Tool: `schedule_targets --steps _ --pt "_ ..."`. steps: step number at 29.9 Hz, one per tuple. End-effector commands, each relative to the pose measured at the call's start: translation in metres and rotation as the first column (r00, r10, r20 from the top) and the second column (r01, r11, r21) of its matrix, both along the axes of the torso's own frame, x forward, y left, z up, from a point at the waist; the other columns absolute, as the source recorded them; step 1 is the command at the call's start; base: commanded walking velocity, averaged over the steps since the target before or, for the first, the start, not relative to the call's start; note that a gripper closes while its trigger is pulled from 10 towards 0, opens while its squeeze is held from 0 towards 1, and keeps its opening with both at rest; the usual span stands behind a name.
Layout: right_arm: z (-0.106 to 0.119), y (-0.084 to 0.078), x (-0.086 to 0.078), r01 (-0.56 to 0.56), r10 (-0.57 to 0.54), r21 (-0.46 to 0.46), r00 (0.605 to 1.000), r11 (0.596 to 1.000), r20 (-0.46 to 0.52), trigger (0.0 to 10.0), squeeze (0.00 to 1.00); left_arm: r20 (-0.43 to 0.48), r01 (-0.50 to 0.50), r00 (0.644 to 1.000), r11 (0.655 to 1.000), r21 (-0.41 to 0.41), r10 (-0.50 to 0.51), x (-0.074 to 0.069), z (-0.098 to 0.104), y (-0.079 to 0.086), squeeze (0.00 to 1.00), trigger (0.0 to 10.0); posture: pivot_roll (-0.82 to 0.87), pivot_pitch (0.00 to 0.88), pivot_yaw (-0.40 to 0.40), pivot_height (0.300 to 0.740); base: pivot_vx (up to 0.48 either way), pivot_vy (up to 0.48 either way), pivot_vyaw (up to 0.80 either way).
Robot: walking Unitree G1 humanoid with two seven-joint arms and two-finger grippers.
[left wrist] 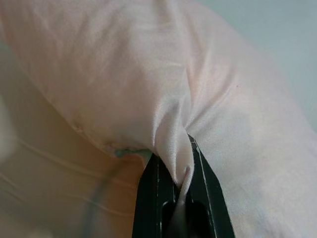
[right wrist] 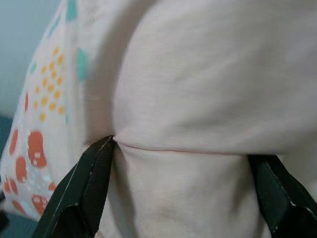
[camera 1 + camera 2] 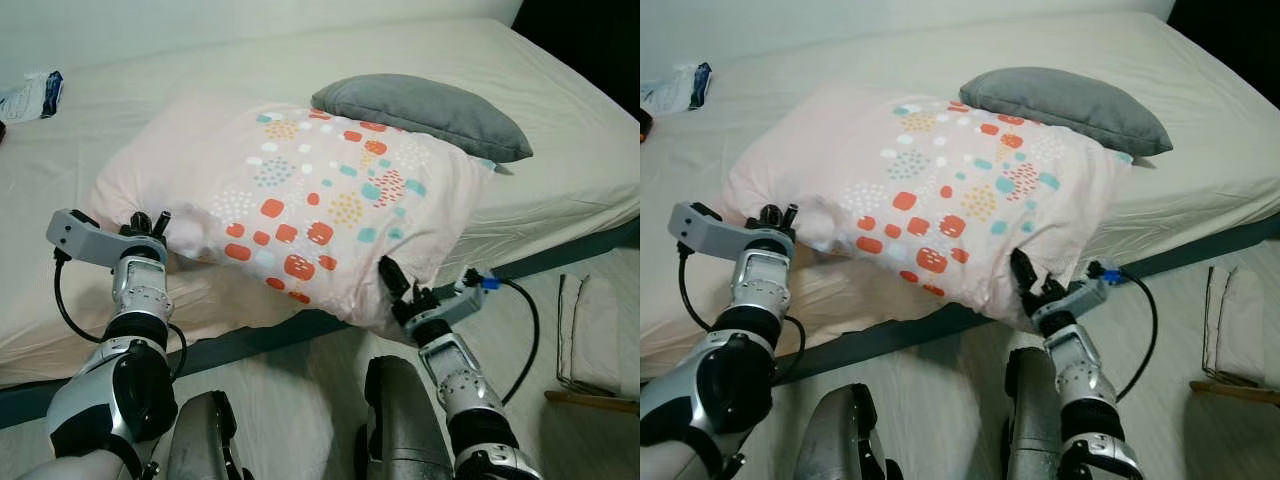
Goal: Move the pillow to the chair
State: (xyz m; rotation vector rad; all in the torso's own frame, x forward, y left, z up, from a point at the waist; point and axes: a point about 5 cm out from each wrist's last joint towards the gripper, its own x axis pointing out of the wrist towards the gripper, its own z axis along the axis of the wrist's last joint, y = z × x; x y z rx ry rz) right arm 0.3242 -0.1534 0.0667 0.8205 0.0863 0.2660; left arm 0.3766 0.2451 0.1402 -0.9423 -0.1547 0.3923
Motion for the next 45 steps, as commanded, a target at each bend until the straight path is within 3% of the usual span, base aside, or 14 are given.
schedule_targets --steps 1,2,9,10,11,12,18,24,30,33,34,35,39,45 --pt "0.0 0.018 0.001 -0.074 0.074 -0.038 0.997 0.997 -0.004 10.0 0.27 0.013 -0.068 0.998 0.998 0.014 0.068 -0.005 0.003 0.016 0.0 0.0 -0.02 0.195 0.031 0.56 0.0 0.0 0.0" --pt "0.001 0.021 0.003 -0.084 0.085 -0.063 0.996 0.994 0.005 10.0 0.0 0.012 -0.068 0.998 0.998 0.012 0.068 -0.005 0.003 0.015 0.0 0.0 -0.02 0.195 0.03 0.56 0.0 0.0 0.0" --pt "0.011 0.032 0.006 -0.131 0.139 -0.117 0.988 0.984 0.066 10.0 0.0 0.006 -0.064 0.998 0.998 0.002 0.064 -0.005 -0.001 0.01 0.0 0.0 -0.02 0.19 0.03 0.56 0.0 0.0 0.0" --pt "0.012 0.033 0.007 -0.135 0.145 -0.124 0.987 0.983 0.073 5.0 0.0 0.006 -0.062 0.998 0.998 0.001 0.062 -0.005 -0.001 0.009 0.0 0.0 -0.02 0.188 0.031 0.56 0.0 0.0 0.0" --pt "0.012 0.033 0.007 -0.135 0.145 -0.124 0.987 0.983 0.073 5.0 0.0 0.006 -0.062 0.998 0.998 0.001 0.062 -0.005 -0.001 0.009 0.0 0.0 -0.02 0.188 0.031 0.56 0.0 0.0 0.0" --pt "0.014 0.034 0.008 -0.131 0.142 -0.138 0.987 0.982 0.078 0.0 0.0 0.005 -0.05 0.999 0.999 0.007 0.05 -0.004 -0.001 0.006 0.0 0.0 -0.02 0.187 0.03 0.56 0.0 0.0 0.0" --pt "0.016 0.028 0.012 -0.052 0.072 -0.238 0.994 0.97 0.077 0.0 0.0 -0.017 -0.006 1.0 1.0 0.024 0.007 -0.004 -0.009 -0.007 0.0 0.0 -0.02 0.18 0.027 0.56 0.0 0.0 0.0" --pt "0.017 0.022 0.013 -0.012 0.036 -0.273 0.996 0.962 0.083 0.0 0.0 -0.039 0.007 0.999 0.999 0.038 -0.005 -0.008 -0.016 -0.013 0.0 0.0 -0.02 0.16 0.012 0.56 0.0 0.0 0.0" --pt "0.02 0.018 0.015 0.027 0.009 -0.349 0.995 0.937 0.101 0.0 0.0 -0.065 0.066 0.996 0.988 0.136 -0.058 -0.013 -0.024 -0.024 0.0 0.0 -0.02 0.133 -0.005 0.56 0.0 0.0 0.0" --pt "0.025 0.021 0.017 0.049 0.019 -0.455 0.99 0.889 0.142 0.0 0.0 -0.118 0.204 0.978 0.911 0.358 -0.173 -0.019 -0.026 -0.04 0.0 0.0 -0.02 0.108 -0.024 0.56 0.0 0.0 0.0" --pt "0.029 0.022 0.017 0.06 0.028 -0.495 0.986 0.867 0.167 0.0 0.0 -0.15 0.274 0.961 0.841 0.467 -0.23 -0.024 -0.027 -0.051 0.0 0.0 -0.02 0.099 -0.034 0.56 0.0 0.0 0.0" --pt "0.029 0.022 0.017 0.06 0.028 -0.495 0.986 0.867 0.167 0.0 0.0 -0.15 0.274 0.961 0.841 0.467 -0.23 -0.024 -0.027 -0.051 0.0 0.0 -0.02 0.099 -0.034 0.56 0.0 0.0 0.0" --pt "0.044 0.027 0.019 0.106 0.05 -0.554 0.965 0.826 0.259 0.0 0.0 -0.204 0.382 0.923 0.713 0.588 -0.327 -0.034 -0.031 -0.072 0.0 0.0 -0.02 0.085 -0.057 0.56 0.0 0.0 0.0" --pt "0.046 0.03 0.02 0.089 0.074 -0.574 0.964 0.814 0.255 0.0 0.0 -0.204 0.388 0.92 0.699 0.601 -0.335 -0.047 -0.032 -0.085 0.0 0.0 -0.01 0.072 -0.067 0.56 0.0 0.0 0.0"
